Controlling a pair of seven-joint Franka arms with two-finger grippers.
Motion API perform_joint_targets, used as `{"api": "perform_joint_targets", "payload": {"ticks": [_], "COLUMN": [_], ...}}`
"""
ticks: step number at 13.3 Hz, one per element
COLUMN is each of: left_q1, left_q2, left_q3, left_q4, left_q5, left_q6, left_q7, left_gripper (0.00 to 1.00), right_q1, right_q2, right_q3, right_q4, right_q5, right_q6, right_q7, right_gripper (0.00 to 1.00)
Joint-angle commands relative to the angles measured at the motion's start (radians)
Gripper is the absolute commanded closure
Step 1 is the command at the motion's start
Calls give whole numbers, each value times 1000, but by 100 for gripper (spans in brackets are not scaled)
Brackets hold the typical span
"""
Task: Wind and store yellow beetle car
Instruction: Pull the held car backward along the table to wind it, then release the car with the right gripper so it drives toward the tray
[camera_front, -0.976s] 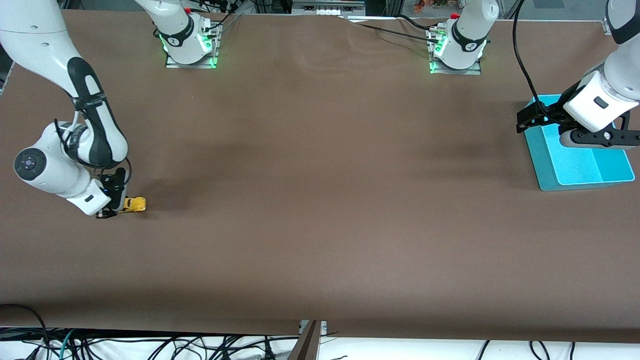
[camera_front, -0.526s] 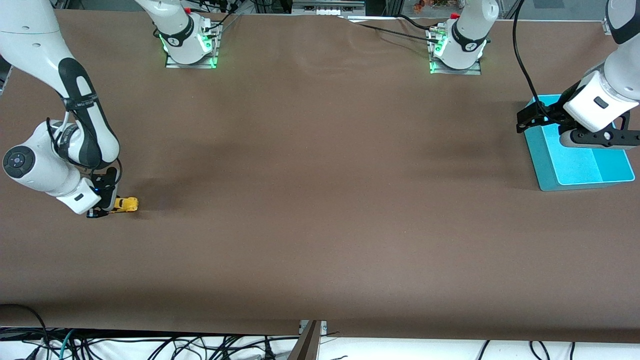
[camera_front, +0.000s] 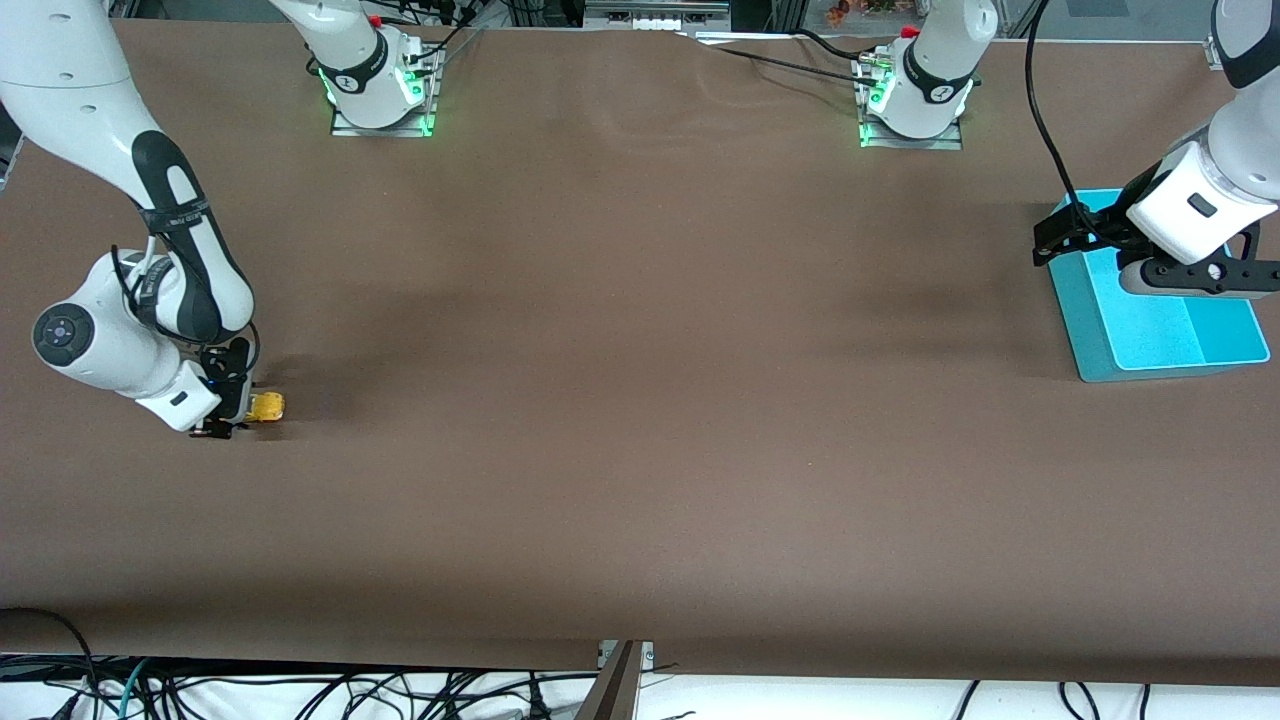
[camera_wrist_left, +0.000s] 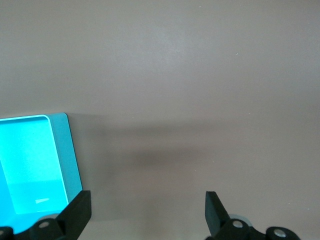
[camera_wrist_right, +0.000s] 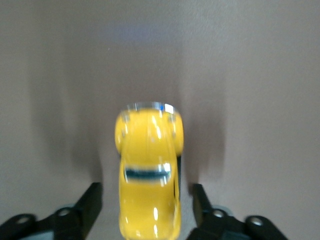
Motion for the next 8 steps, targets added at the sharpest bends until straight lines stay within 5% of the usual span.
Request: {"api": "perform_joint_targets", "payload": {"ticks": [1, 8], "left_q1": [8, 8], "left_q2": [-11, -11], "left_q3": [-3, -3], "left_q4": [-8, -8], "left_q5": [-15, -15], "left_q6": [1, 1], "left_q7": [2, 2], "left_gripper": [0, 0], "right_q1": [-10, -7], "right_q2": [-6, -10], "right_q3": [13, 27], "right_q4": [43, 105], "right_q5": [11, 12], "right_q6": [-40, -120], "right_q7": [-22, -20], "right_gripper": [0, 0]}}
